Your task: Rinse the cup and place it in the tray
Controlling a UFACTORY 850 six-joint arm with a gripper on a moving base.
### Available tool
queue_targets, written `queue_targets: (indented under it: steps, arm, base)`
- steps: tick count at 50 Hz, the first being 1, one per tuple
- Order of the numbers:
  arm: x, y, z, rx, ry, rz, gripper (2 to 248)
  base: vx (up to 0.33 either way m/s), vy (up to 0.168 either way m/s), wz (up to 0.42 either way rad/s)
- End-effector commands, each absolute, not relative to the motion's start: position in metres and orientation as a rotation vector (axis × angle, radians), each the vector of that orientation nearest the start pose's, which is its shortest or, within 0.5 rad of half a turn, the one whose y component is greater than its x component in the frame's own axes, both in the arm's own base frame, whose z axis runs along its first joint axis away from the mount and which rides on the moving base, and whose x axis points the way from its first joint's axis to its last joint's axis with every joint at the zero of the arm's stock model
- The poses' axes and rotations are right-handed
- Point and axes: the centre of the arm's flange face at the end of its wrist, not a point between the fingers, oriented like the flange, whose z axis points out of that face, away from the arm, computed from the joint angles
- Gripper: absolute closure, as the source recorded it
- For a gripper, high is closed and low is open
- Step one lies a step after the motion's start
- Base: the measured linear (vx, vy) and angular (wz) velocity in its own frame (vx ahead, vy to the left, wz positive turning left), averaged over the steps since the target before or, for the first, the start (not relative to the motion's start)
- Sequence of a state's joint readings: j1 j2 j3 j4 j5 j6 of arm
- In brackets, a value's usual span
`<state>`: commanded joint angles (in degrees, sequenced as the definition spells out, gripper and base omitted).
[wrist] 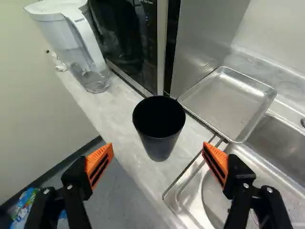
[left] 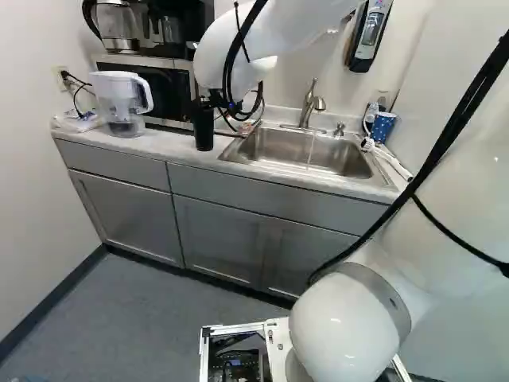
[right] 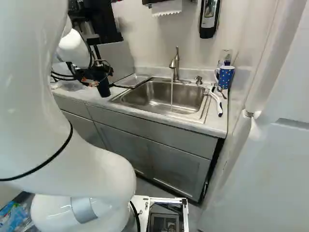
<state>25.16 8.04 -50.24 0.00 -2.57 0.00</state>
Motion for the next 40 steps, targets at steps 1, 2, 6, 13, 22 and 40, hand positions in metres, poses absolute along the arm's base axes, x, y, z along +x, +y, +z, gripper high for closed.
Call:
queue_targets:
  steps: [1, 2, 6, 13, 22, 40]
  arm:
    - [0.417, 0.196, 0.602, -2.547, -0.569, -1.348, 3]
    - [0.417, 0.196, 0.601, -2.546, -0.569, -1.349, 3]
    - [0.418, 0.197, 0.598, -2.542, -0.569, -1.355, 3]
    - [0.421, 0.198, 0.592, -2.535, -0.568, -1.364, 3]
    - [0.423, 0.200, 0.584, -2.525, -0.567, -1.377, 3]
    - [0.428, 0.203, 0.569, -2.505, -0.565, -1.403, 3]
  base:
    - [0.000, 0.000, 0.000]
    - [0.000, 0.000, 0.000]
    - [0.000, 0.000, 0.000]
    - [0.000, 0.000, 0.000]
    - [0.000, 0.000, 0.000]
    - [0.000, 0.000, 0.000]
